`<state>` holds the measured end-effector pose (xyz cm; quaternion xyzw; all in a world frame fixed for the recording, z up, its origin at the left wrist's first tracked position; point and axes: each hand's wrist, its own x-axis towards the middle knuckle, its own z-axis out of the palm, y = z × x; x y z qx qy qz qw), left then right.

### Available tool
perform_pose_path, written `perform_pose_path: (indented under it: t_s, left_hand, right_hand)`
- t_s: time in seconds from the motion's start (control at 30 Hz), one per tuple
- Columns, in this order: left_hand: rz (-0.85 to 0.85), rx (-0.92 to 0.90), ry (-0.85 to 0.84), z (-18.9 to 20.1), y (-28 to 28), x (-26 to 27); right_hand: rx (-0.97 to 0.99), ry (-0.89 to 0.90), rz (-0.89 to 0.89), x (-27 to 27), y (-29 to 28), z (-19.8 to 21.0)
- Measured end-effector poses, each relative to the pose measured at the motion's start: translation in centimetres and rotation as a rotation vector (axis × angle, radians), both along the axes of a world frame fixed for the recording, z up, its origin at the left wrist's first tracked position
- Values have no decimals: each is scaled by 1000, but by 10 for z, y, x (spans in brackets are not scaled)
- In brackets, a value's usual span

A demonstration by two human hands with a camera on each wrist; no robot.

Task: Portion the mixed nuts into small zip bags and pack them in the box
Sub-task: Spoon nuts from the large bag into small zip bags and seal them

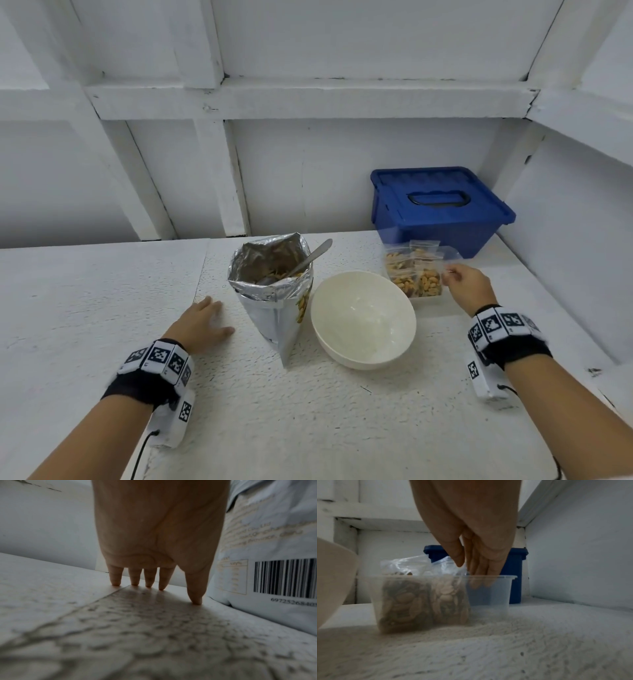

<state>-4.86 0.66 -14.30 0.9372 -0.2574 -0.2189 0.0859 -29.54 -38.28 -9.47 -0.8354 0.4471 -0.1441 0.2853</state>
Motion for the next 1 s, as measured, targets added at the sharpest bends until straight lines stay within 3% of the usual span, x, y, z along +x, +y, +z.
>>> perform_pose_path:
  t_s: [0.2,0.33,0.43,0.57,0.63,0.8,1.0]
  left_hand:
    - [2,-2,-15,-2,-1,1]
    - [4,2,-12,-2,-2,0]
    - [7,1,-12,-3,-2,0]
    - [11,3,-13,-2,-3,-1]
    - [14,8,-14,-2,-3,-2]
    - [20,15,-14,-3,-2,-2]
    - [18,6,-15,-2,-3,-3]
  right_hand:
    - [-314,-137,87,1,35,24]
    - [-218,-142,393,7,92,40]
    - [-74,83,602,14,119,31]
    - [11,484,745,26,136,16]
    - [-29,587,775,32,141,11]
    - [-123,603,753,38,143,3]
    - [-125,459,679,37,140,-1]
